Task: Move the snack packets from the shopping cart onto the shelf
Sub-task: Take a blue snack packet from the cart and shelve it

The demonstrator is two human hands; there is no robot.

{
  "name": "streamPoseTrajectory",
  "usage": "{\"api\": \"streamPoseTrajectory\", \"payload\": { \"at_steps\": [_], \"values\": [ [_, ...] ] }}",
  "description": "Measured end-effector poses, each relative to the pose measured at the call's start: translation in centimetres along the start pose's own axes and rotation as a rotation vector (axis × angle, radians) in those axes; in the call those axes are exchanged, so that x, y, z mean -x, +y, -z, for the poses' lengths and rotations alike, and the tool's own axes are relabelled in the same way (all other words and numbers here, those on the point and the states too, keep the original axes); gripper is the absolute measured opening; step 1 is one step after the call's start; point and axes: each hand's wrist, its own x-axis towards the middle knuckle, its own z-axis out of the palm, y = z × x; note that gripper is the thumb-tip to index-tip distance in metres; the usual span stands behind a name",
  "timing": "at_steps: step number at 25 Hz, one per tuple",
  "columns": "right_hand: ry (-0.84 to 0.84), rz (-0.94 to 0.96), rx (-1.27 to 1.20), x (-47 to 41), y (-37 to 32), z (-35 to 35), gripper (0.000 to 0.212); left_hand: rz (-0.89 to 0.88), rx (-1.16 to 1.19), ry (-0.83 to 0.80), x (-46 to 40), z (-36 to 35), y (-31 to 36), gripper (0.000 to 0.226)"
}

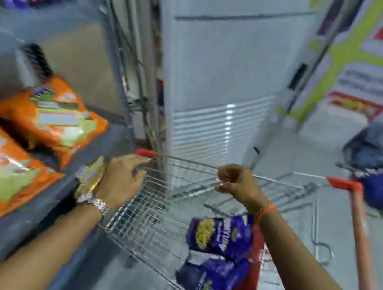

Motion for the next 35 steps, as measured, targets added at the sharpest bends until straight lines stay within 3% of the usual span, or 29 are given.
{"api": "streamPoseTrajectory", "payload": {
  "at_steps": [3, 6, 9, 11, 13, 16, 19, 22, 24, 28, 31, 35],
  "values": [
    [0.164, -0.253, 0.25, -0.6, 9.4, 5.9, 0.046, 0.083, 0.032, -0.313, -0.8, -11.4, 0.3, 0.04],
    [0.203, -0.476, 0.435, 0.2, 14.5, 6.3, 0.031, 0.145, 0.023, -0.675, -1.5, -21.2, 0.5, 0.069],
    [0.303, -0.629, 0.034, 0.0, 19.2, 1.8, 0.018, 0.204, 0.075, -0.977, -2.7, -29.4, 0.1, 0.101],
    [0.408, -0.759, -0.386, -0.1, 21.5, -2.3, 0.02, 0.194, 0.064, -1.103, -3.7, -33.7, -0.4, 0.107],
    [0.625, -0.921, -0.661, -0.1, 24.5, -5.5, 0.011, 0.121, 0.029, -1.185, -4.2, -37.3, -0.5, 0.102],
    [0.885, -1.066, -0.843, -0.4, 27.4, -7.8, 0.031, 0.039, -0.02, -1.216, -4.1, -41.4, -0.5, 0.073],
    [1.123, -1.062, -0.96, -1.9, 28.3, -8.0, 0.057, -0.02, -0.023, -1.304, -4.2, -43.4, -0.4, 0.069],
    [1.383, -1.084, -0.924, -2.9, 26.8, -7.8, 0.063, -0.083, 0.03, -1.412, -5.3, -43.7, -1.1, 0.099],
    [1.494, -0.935, -0.89, -3.0, 26.0, -7.4, 0.045, -0.106, -0.011, -1.381, -5.3, -42.9, -2.5, 0.1],
    [1.504, -0.768, -0.723, -2.5, 26.1, -6.5, 0.013, -0.085, 0.058, -1.3, -4.1, -40.5, -6.5, 0.1],
    [1.463, -0.688, -0.628, -1.8, 24.9, -7.2, 0.011, -0.06, 0.074, -1.227, -3.8, -36.4, -7.1, 0.102],
    [1.419, -0.559, -0.732, -2.2, 20.5, -8.0, 0.013, -0.005, 0.091, -1.117, -3.9, -27.9, -6.1, 0.106]
  ]
}}
